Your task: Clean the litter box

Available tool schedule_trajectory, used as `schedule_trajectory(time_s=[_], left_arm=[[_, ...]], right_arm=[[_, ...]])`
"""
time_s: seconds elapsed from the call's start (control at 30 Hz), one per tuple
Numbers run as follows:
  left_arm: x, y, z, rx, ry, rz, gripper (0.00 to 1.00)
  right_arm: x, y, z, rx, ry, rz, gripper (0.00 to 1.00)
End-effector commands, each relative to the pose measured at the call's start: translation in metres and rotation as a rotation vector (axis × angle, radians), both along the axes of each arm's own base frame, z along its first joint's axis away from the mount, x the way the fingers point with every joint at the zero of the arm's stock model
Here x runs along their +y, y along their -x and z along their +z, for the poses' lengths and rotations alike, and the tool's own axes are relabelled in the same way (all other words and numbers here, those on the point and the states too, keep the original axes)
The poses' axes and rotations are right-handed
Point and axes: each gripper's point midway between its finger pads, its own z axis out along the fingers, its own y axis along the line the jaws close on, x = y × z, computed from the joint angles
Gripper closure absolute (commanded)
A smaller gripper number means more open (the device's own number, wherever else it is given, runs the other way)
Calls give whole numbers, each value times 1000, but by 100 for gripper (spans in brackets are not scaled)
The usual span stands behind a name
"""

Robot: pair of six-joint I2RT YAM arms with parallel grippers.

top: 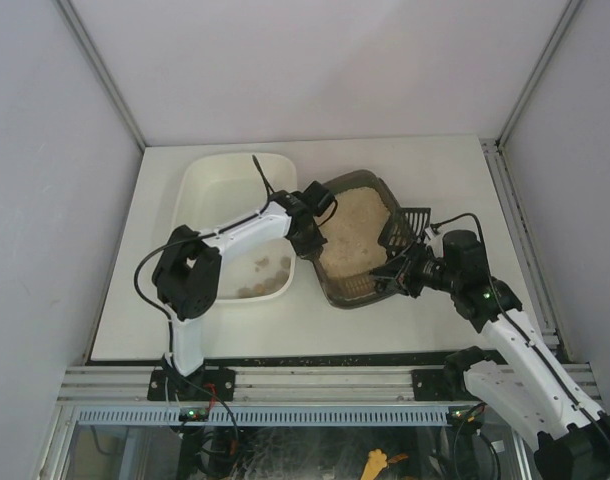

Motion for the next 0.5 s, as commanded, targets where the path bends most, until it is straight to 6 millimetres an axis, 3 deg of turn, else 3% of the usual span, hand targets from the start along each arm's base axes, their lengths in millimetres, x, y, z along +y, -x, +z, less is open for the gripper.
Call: schedule_trajectory(time_s=[0.0, 0.17, 0.47], left_arm=[[-40, -2, 67, -7, 258, 148, 100], [-62, -5, 78, -26, 311, 194, 100], [-75, 11, 91, -102, 280, 277, 100]], right_arm=[[26, -8, 68, -85, -254, 6, 100], [29, -7, 102, -78, -388, -31, 100], [25, -11, 98, 5, -496, -54, 100]])
